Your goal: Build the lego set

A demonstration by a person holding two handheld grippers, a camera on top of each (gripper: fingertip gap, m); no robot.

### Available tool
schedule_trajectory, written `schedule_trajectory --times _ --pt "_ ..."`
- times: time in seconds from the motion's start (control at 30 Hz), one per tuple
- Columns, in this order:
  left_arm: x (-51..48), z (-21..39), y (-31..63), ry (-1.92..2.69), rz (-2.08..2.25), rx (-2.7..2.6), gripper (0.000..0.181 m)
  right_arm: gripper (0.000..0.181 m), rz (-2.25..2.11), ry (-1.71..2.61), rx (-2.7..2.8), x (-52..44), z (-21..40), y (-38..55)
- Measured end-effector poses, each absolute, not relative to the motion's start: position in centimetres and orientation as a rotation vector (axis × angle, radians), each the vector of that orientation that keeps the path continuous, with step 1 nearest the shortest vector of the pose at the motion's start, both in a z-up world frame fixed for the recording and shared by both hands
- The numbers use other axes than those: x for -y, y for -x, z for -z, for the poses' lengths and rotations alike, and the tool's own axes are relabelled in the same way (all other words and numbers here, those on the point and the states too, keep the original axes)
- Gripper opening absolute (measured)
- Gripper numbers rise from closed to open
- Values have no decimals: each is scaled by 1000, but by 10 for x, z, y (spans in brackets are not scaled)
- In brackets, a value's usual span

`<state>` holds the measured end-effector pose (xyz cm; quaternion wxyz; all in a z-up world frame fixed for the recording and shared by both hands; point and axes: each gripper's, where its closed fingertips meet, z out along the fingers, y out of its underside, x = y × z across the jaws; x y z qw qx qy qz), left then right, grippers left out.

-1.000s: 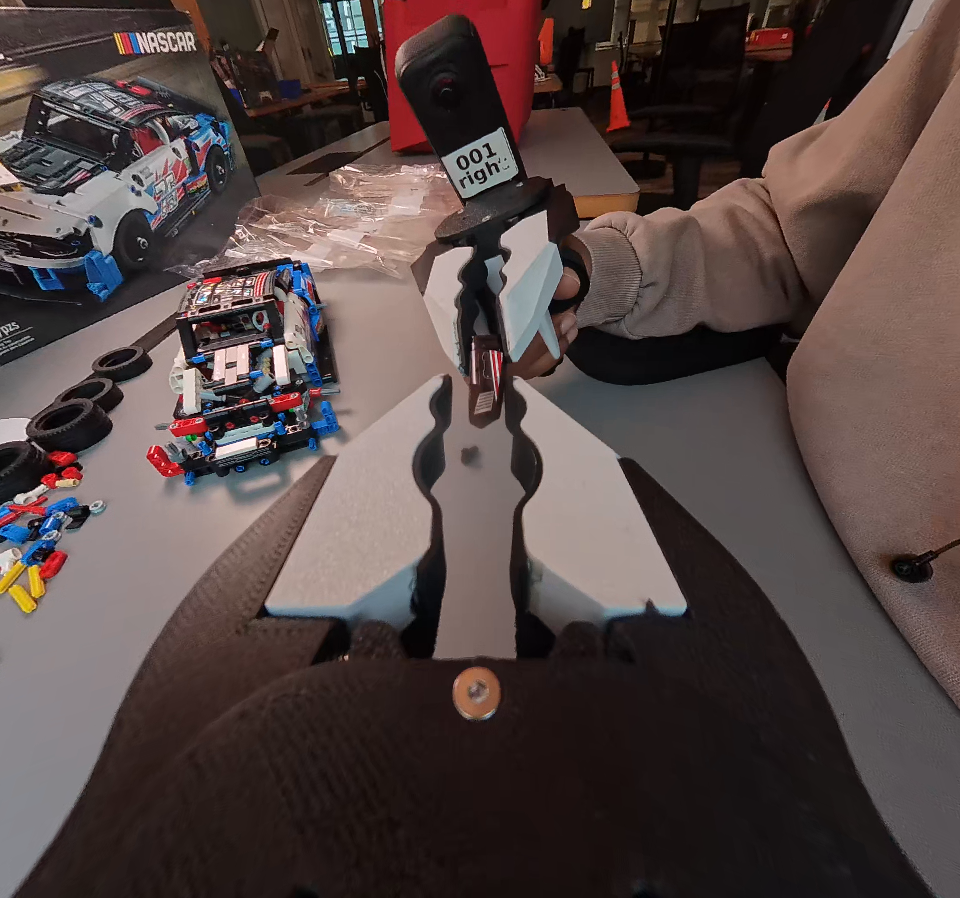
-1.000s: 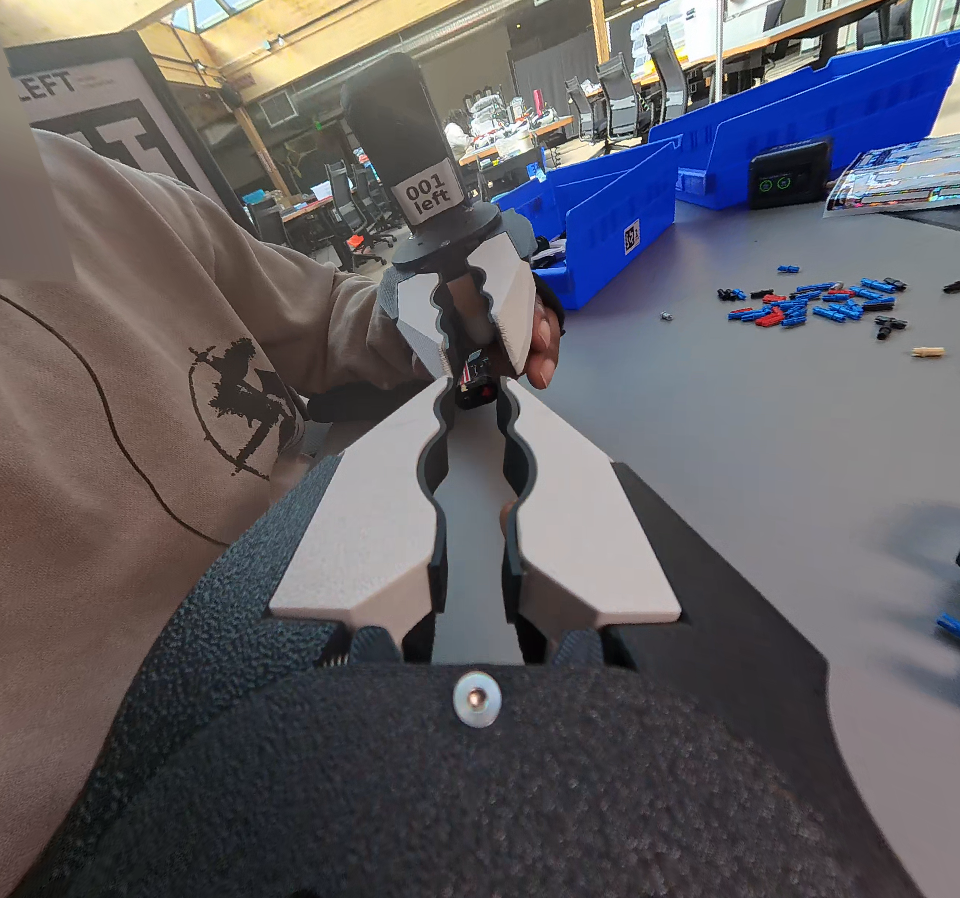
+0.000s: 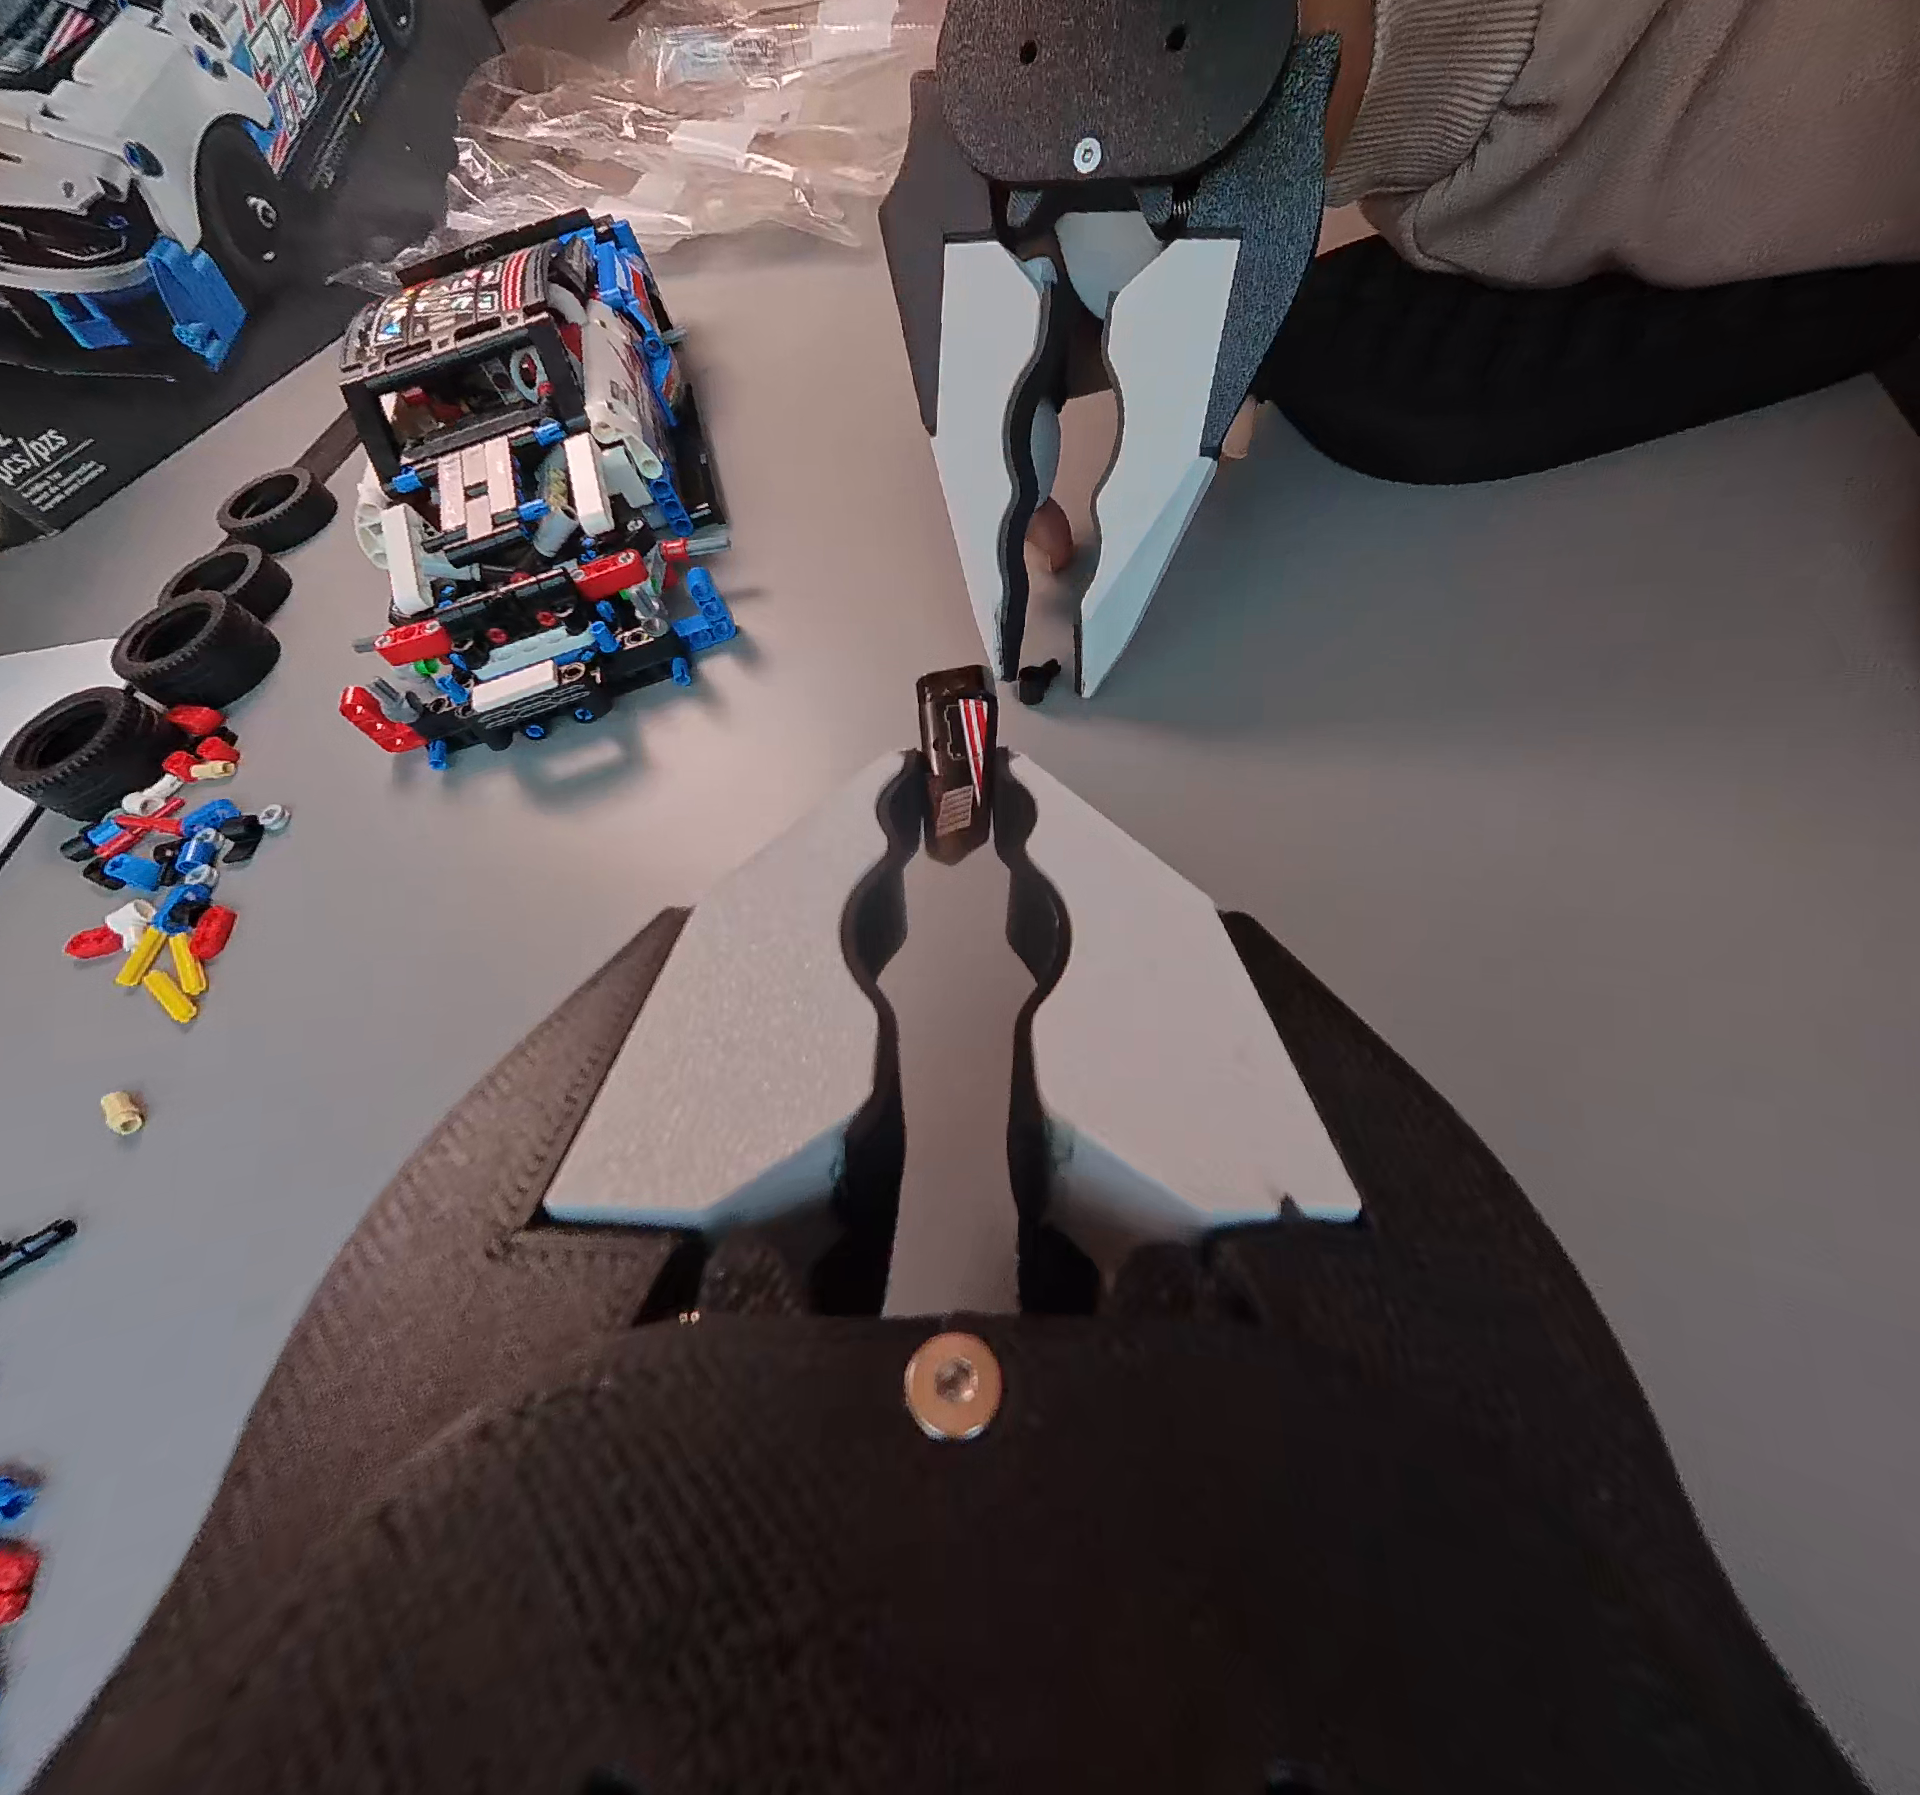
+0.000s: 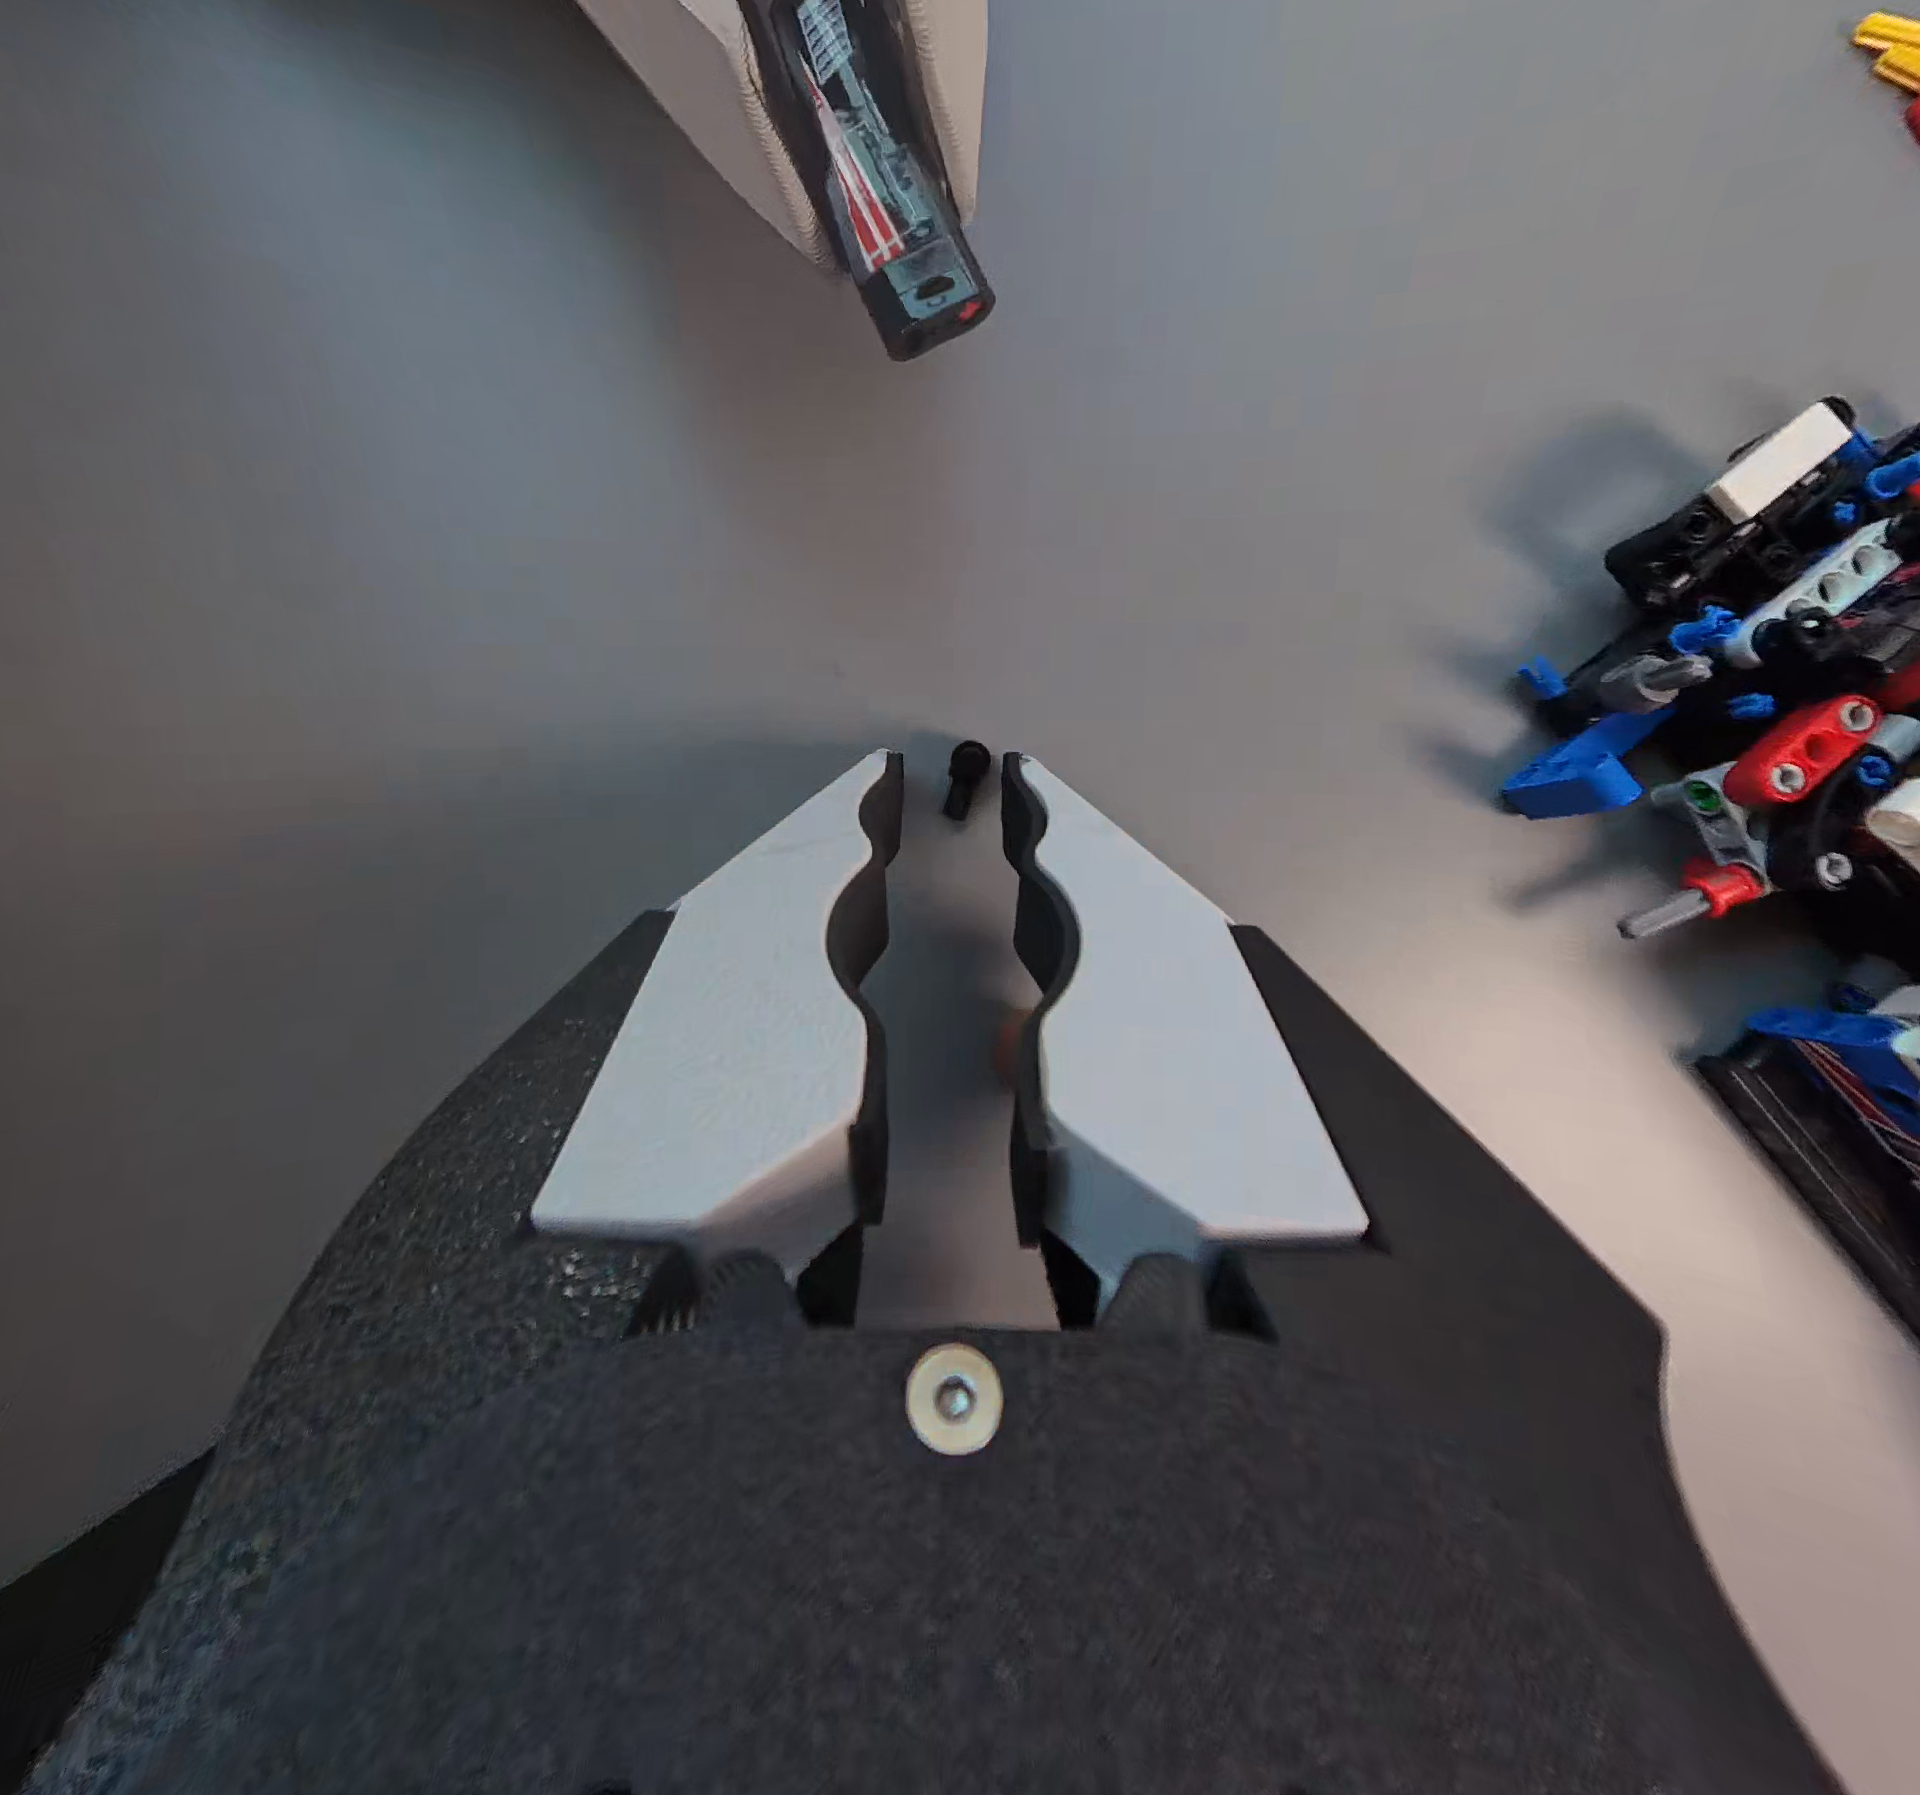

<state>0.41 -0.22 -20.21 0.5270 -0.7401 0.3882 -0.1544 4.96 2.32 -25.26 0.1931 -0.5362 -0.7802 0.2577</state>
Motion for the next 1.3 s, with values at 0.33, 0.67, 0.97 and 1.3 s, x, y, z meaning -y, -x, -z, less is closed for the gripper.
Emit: schedule_trajectory --times 0.33,0.67,0.97,1.3 --pt "4 212 -7 1797 361 -966 11 19 -650 1601 2261 -19 255 -48" --pt "3 218 -3 1824 324 -971 11 19 -333 1580 2552 -20 257 -50" --pt "-5 214 21 1827 250 -944 11 15 -14 1529 2763 -22 259 -51" --pt "-5 198 22 1784 345 -865 11 5 -1036 1571 2103 -23 191 -1"
